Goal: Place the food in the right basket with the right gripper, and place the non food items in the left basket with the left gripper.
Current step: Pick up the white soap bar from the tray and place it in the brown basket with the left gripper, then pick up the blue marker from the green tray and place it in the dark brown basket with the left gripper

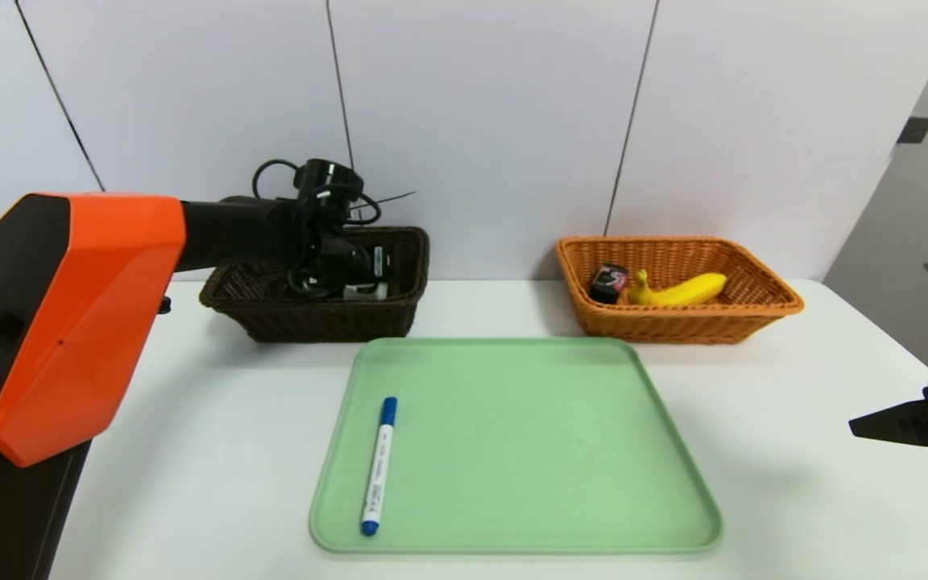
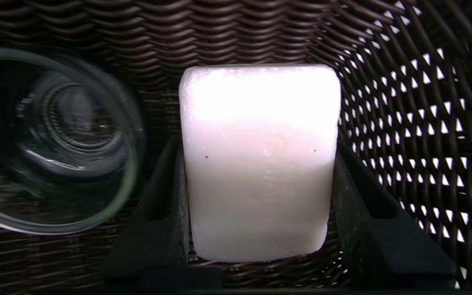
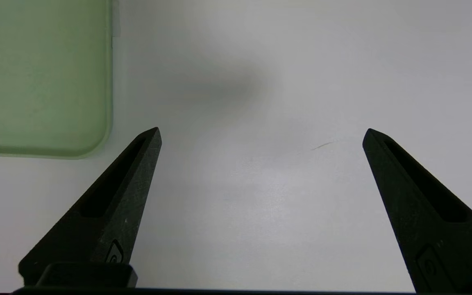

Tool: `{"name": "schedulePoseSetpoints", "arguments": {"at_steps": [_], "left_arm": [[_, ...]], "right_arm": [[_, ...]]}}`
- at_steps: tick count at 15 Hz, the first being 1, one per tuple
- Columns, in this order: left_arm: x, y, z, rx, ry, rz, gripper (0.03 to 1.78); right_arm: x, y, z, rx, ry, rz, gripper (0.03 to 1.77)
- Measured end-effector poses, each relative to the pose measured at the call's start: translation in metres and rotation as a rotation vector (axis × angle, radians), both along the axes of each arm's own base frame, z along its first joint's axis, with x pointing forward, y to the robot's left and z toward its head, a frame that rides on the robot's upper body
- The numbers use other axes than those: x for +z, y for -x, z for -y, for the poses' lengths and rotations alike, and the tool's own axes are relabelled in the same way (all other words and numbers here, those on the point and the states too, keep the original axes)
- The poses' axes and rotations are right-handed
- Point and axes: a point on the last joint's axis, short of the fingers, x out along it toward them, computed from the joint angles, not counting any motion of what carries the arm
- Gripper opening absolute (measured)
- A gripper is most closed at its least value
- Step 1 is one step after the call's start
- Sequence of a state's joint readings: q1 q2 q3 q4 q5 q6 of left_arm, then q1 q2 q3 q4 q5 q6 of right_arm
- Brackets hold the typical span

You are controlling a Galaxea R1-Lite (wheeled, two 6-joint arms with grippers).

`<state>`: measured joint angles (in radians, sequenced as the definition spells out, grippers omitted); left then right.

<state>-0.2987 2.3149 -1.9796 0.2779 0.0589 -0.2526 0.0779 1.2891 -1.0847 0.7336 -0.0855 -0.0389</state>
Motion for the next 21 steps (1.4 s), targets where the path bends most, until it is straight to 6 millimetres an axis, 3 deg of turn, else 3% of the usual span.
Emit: {"name": "schedulePoseSetpoints", "arguments": {"at_steps": [8,12,15,18,21], "left_arm": [[-0.003,0.000,0.002,-0.001,-0.004,-0.005,0.99],[-0.002,0.000,0.004,-0.005,-0.002,-0.002,1.29],[0.007,0.004,0.005,-0.010,0.003,0.014,1.42],[0.039,0.021,0.003,-0.009,0.014,0.059,1.51],[0.096,0.068,0.003,-0.017,0.011,0.095,1.57]], "right_arm": [[0.000,0.000,0.000,-0.001,-0.002,-0.001,1.70],[0.000,0.001,0.000,-0.002,-0.001,0.003,1.70],[0.001,0.001,0.000,-0.003,-0.001,0.004,1.70],[0.001,0.001,0.000,-0.002,-0.001,0.004,1.70],[0.001,0.000,0.000,-0.002,-0.001,0.014,1.70]]}}
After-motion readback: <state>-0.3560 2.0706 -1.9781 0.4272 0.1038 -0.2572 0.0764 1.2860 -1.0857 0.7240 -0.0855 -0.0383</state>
